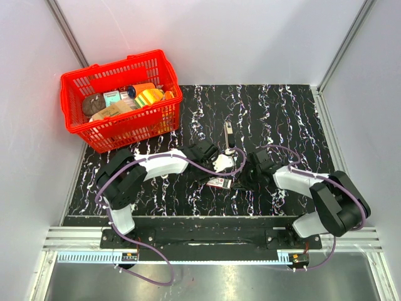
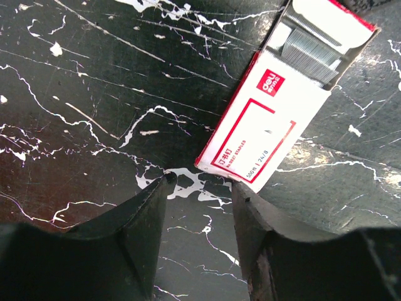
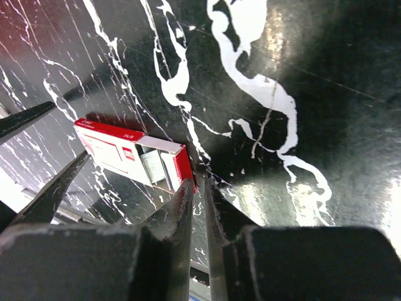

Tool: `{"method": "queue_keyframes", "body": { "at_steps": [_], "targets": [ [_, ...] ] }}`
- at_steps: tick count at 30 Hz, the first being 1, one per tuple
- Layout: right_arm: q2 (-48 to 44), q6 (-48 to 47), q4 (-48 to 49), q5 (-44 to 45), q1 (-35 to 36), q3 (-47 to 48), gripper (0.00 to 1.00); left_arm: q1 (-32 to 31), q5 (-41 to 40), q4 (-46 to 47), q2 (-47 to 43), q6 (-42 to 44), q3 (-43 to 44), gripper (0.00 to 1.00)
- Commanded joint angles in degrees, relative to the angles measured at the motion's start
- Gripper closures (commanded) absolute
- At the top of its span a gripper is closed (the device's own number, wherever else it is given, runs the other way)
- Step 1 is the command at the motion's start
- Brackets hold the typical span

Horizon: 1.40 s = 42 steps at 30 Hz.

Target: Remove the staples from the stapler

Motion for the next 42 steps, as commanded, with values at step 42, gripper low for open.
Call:
{"method": "queue_keyframes", "body": {
  "at_steps": [42],
  "targets": [
    [15.8,0.3,13.3,-2.8,8.2,6.1,0.86,-1.4,3.2,-0.5,-1.7,-2.3,-0.5,0.50]
  ]
}}
